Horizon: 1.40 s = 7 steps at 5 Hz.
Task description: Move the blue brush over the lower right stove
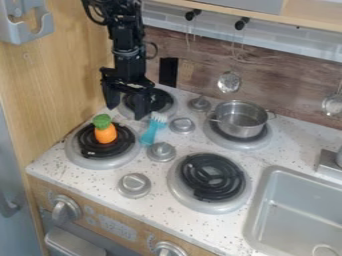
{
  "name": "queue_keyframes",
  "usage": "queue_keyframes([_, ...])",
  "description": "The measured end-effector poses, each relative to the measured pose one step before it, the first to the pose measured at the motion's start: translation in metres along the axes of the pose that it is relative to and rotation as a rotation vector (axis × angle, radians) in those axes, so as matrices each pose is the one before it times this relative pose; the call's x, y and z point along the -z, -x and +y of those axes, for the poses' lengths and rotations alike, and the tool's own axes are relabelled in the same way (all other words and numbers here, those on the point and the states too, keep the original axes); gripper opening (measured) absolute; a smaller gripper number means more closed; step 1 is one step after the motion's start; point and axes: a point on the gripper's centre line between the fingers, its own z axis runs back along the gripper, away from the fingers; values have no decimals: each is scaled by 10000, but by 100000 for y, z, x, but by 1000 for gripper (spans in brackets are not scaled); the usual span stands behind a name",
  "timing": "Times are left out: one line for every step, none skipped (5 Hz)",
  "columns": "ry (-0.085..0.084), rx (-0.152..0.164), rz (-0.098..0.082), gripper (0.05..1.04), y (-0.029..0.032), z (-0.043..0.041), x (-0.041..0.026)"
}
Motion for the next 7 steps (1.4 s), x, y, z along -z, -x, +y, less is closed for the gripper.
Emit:
queue_keyframes([227, 7, 554, 999, 843, -346, 1974])
queue_keyframes([299, -135, 329, 999, -581, -53, 1084])
queue_keyframes([375, -232, 204, 999, -1448, 6, 1107])
queue_keyframes([147, -136, 19, 999, -1716, -37, 593])
queue_keyframes([-38, 106, -127, 999, -1898, -962, 860])
queue_keyframes([-127, 173, -202, 999, -1333, -664, 440])
queue_keyframes([-201, -157, -179, 999, -810, 361, 701])
